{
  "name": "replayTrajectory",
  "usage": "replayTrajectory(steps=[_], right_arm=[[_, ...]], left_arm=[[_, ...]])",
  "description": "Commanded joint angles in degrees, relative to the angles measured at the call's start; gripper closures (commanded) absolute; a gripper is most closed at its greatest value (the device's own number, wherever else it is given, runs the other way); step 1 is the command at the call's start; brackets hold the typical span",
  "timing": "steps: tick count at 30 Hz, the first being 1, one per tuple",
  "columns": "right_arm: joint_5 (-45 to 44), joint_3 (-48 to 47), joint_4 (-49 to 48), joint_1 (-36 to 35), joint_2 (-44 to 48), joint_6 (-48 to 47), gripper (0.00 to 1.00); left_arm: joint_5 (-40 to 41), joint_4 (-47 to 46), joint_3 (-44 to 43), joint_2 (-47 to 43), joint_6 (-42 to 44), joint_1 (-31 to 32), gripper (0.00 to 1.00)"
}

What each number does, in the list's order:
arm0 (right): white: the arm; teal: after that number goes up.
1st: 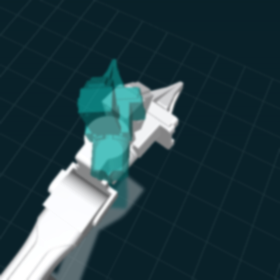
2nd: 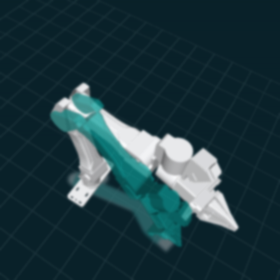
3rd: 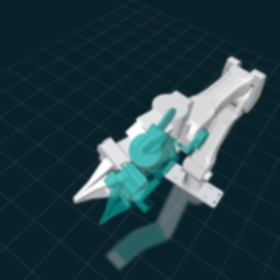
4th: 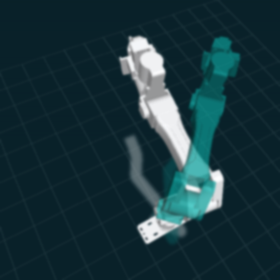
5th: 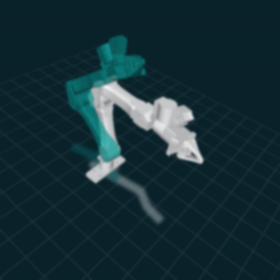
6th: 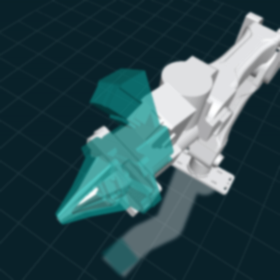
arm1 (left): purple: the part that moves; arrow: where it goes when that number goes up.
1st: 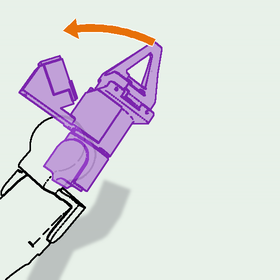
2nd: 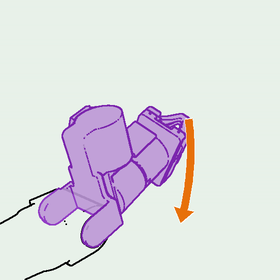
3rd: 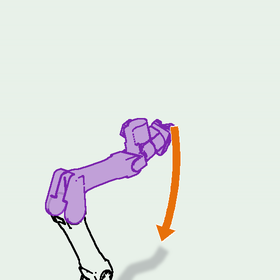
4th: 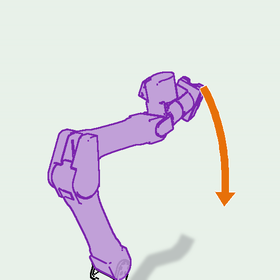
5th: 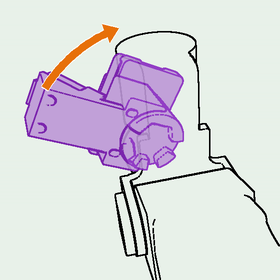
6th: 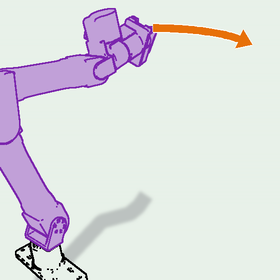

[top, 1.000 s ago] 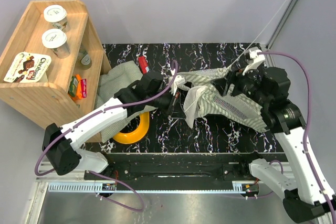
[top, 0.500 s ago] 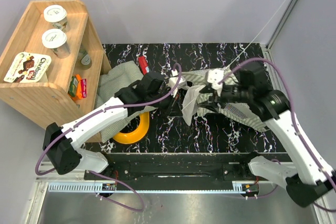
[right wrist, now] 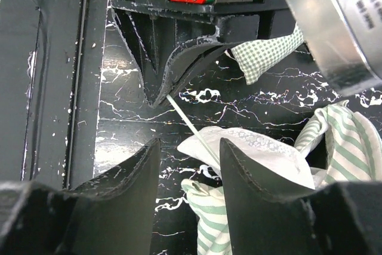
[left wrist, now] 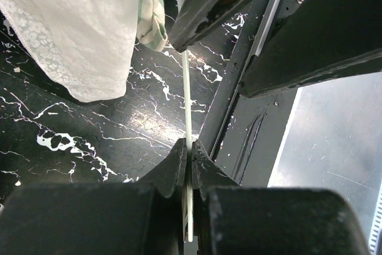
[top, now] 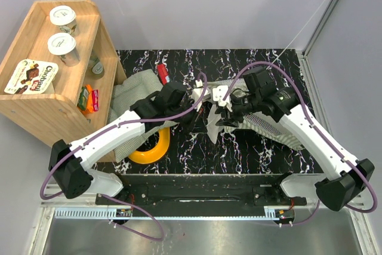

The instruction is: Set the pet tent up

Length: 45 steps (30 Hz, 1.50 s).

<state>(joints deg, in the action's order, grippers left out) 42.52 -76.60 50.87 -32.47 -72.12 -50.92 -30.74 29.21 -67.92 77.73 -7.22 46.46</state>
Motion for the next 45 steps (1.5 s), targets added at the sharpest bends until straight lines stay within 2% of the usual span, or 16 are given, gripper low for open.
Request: replayTrajectory(steps=[1,10,12,14,16,17,18,19,21,24,28,32,39,42,45], right_arm=[[-1.4,-0.1,-2.6,-0.8,-0.8,-2.3,0.51],[-4.4,0.1,-2.3,-1.1,-4.1,-4.9,0.53],[-4.3,0.0,-1.6,-1.4,-4.4,-5.2,0.58],[-3.2,0.6,-2.3,-1.5,-3.6,-5.3,0.65],[-2.4,0.9,-3.3,-1.5,-2.9,-5.2,0.78],[-2.4,1.0,-3.8,-1.5,-2.6,-4.9,0.87],[-2.8,1.1,-4.9,-1.5,-2.3,-4.0,1.0],[-3.6,1.4,-6.5,-1.5,-1.9,-2.4,1.0],[-5.1,2.3,-10.9,-1.5,-0.9,0.7,1.0],[-7.9,3.7,-16.8,-1.5,1.0,6.0,1.0],[-11.6,3.9,-22.4,-1.5,3.2,9.6,1.0],[-19.4,3.6,-32.9,-1.5,5.2,15.0,1.0],[-29.4,-4.1,-43.6,-1.5,2.9,22.9,1.0],[-33.3,-6.4,-47.2,-1.5,1.9,25.2,1.0],[-35.5,-9.8,-49.2,-1.4,0.8,28.5,1.0]], left_arm=[[-2.9,-3.5,-3.7,-2.1,1.3,0.2,1.0],[-7.6,-2.9,-4.7,-2.7,-1.1,-0.5,1.0],[-7.1,-2.7,-4.9,-2.7,-0.8,-0.5,1.0],[-6.6,-2.6,-4.9,-2.7,-0.7,-0.8,1.0],[-6.1,-2.5,-5.0,-2.8,-0.6,-1.0,1.0],[-5.7,-2.3,-5.4,-2.8,-0.6,-1.3,1.0],[-4.9,-1.8,-6.0,-2.6,-0.2,-1.6,1.0],[-3.8,-0.8,-7.0,-2.7,0.4,-2.0,0.91],[0.8,2.0,-9.9,-2.7,1.9,-2.9,0.63],[5.2,5.3,-13.3,-3.7,4.4,-5.1,0.46],[6.7,6.6,-15.0,-7.1,6.8,-9.4,0.32],[7.1,8.4,-19.3,-9.4,8.5,-14.5,0.25],[15.5,9.0,-23.7,-12.1,10.9,-18.4,0.24],[16.5,9.1,-23.0,-12.9,12.5,-18.6,0.26],[14.0,8.8,-21.6,-13.1,14.1,-18.6,0.32]])
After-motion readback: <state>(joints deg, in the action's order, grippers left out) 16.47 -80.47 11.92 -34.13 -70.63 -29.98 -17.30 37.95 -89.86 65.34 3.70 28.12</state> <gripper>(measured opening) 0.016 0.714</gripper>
